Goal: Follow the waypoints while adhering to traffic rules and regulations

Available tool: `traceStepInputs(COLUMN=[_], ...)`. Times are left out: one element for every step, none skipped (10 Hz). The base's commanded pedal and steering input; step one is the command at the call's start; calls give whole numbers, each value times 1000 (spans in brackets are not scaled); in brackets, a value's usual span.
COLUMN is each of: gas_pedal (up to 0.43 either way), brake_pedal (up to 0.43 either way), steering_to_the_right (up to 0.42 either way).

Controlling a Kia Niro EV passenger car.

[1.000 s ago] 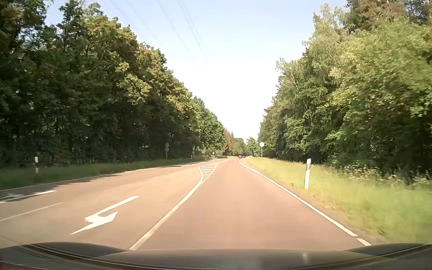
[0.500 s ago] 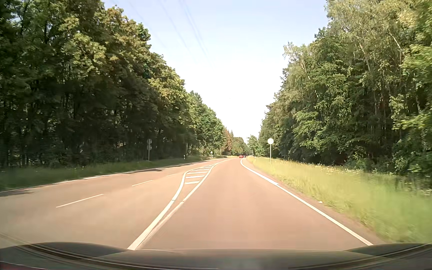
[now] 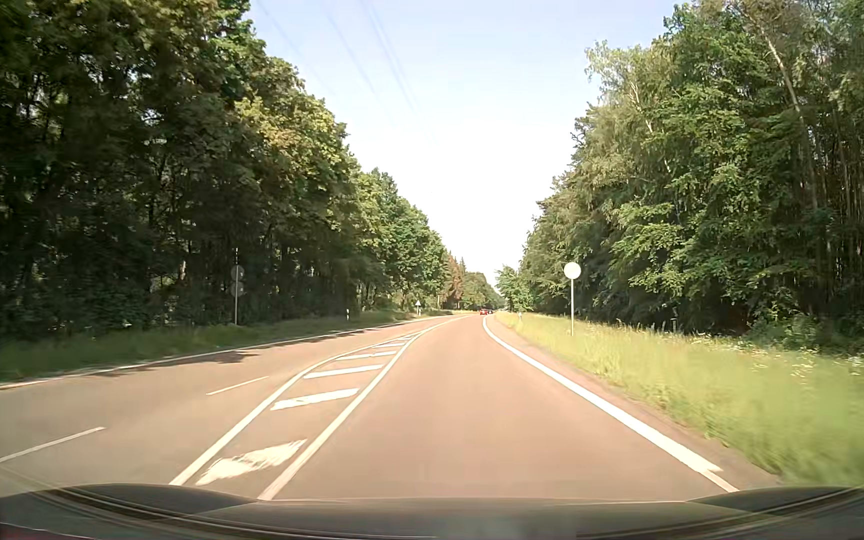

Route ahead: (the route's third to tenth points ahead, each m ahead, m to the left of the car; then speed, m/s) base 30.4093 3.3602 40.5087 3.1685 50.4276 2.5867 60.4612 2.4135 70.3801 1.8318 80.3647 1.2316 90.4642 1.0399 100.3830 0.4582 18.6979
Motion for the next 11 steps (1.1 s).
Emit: traceStepInputs(gas_pedal=[39,39,39,47,47,59,59,59,59,59,59], brake_pedal=[30,30,30,30,30,30,30,30,30,30,30], steering_to_the_right=[4,4,4,4,5,5,5,5,6,6,6])
